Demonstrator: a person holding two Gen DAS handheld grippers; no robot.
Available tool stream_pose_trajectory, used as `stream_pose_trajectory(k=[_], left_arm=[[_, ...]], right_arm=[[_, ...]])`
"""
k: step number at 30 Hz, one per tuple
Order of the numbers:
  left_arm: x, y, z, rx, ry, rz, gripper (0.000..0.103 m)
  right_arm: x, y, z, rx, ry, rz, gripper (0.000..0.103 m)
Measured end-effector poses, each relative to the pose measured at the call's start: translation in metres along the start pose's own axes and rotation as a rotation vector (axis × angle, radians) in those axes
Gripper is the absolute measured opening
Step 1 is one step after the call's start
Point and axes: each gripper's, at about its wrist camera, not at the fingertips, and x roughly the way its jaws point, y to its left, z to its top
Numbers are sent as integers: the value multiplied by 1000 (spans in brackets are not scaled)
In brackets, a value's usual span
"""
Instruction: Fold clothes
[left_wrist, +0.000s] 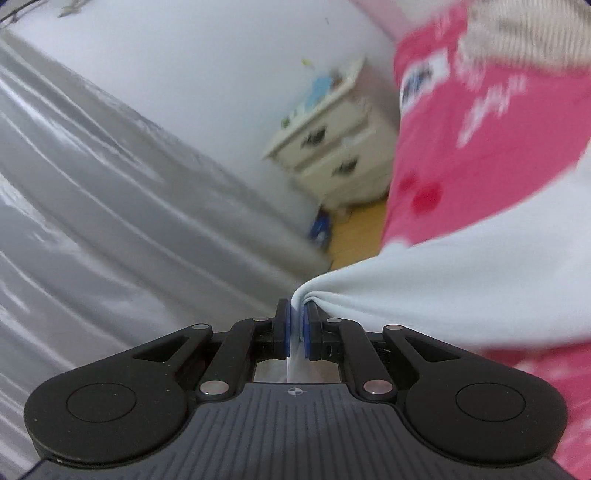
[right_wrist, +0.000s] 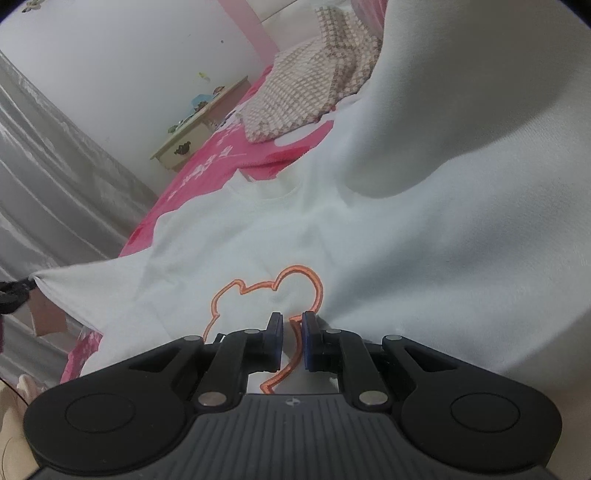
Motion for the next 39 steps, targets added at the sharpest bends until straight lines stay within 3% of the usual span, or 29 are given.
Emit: stream_pose_trajectory(k=[7, 12, 14, 16, 18, 21, 22, 25, 28, 32, 34, 36, 39], left_arm=[[49, -30, -39, 211, 101, 62, 12], [29, -9, -34, 183, -4, 125, 12], [32, -16, -44, 288, -22, 129, 14], [43, -31, -62, 450, -3, 110, 17], [59, -49, -87, 641, 21, 152, 19], [83, -51, -105, 725, 138, 177, 20], [88, -46, -106, 710, 178, 182, 23], [102, -18, -93, 541, 284, 255, 31], [112, 26, -74, 240, 397, 320, 36], [103, 74, -53, -173, 392, 304, 39], [94, 91, -52, -397, 397, 209, 42], [92, 102, -50, -630, 380, 55, 42], [94, 97, -39, -780, 362, -170, 44]], right_arm=[[1, 1, 1, -5, 3, -5, 11], [2, 5, 6, -10, 4, -4, 11], [4, 5, 6, -9, 2, -2, 11], [5, 5, 6, -6, -1, -3, 11], [6, 6, 5, -9, -4, -7, 11], [6, 8, 6, -26, -1, -15, 11], [6, 9, 6, -30, 1, -17, 11], [6, 9, 6, -30, 2, -16, 11], [6, 8, 5, -23, -2, -12, 11], [6, 7, 3, -30, 0, -17, 11], [5, 7, 2, -38, 0, -20, 11], [5, 7, 2, -44, 0, -23, 11], [5, 8, 1, -46, 1, -33, 11]])
